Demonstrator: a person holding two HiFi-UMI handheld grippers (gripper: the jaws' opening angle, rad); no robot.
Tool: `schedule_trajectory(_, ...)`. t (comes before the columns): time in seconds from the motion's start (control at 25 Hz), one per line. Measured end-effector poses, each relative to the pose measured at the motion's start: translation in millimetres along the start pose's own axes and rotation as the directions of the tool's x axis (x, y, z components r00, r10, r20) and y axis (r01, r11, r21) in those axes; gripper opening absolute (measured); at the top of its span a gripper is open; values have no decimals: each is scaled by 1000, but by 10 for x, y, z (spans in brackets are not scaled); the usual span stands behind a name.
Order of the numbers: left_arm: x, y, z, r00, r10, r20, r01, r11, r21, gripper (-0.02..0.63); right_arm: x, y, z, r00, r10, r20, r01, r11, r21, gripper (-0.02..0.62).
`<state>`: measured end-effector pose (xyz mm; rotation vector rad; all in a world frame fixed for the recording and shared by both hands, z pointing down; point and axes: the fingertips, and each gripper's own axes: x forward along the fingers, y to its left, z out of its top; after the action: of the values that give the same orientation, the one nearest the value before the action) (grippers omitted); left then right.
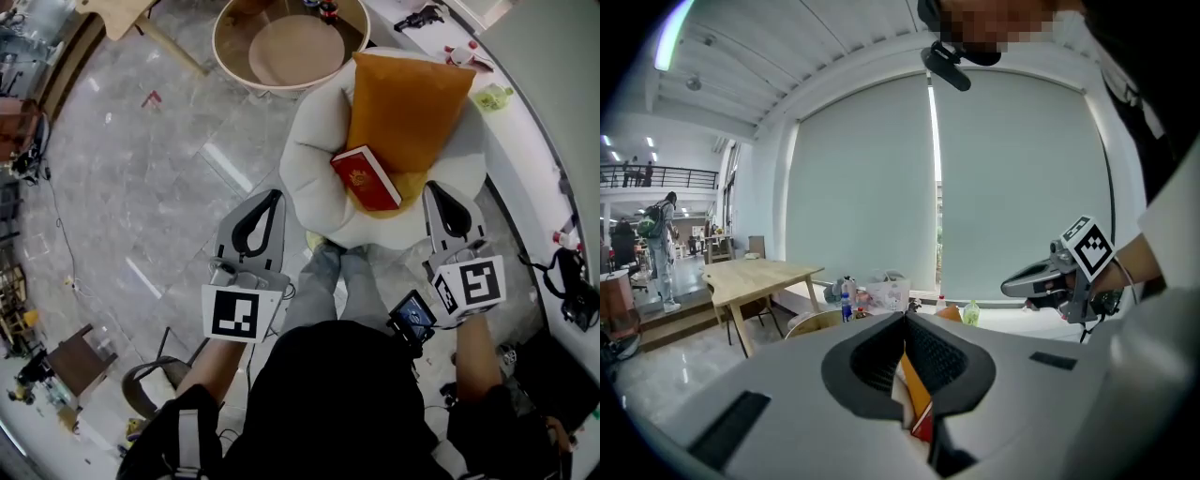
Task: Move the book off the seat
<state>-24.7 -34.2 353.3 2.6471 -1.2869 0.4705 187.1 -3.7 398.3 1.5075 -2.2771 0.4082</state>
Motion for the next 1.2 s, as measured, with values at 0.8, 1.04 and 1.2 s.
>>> schedule_trajectory(0.8,582,-67,-1764,984,52,-169,-60,997,-42,12,1173,-318,-2730,921,224,-318,-201,974,103,184)
schedule_trajectory(1.04,825,-185,-2251,977,16,-214,-26,999,-43,12,1486,-465,-3492,885,232,-403,-196,972,128,200)
schedule_trajectory(1.2,993,-227,-2488,975,13,-221,-27,998,-61,12,1653,-571,-3905,864,243,-441,-200,970,142,220)
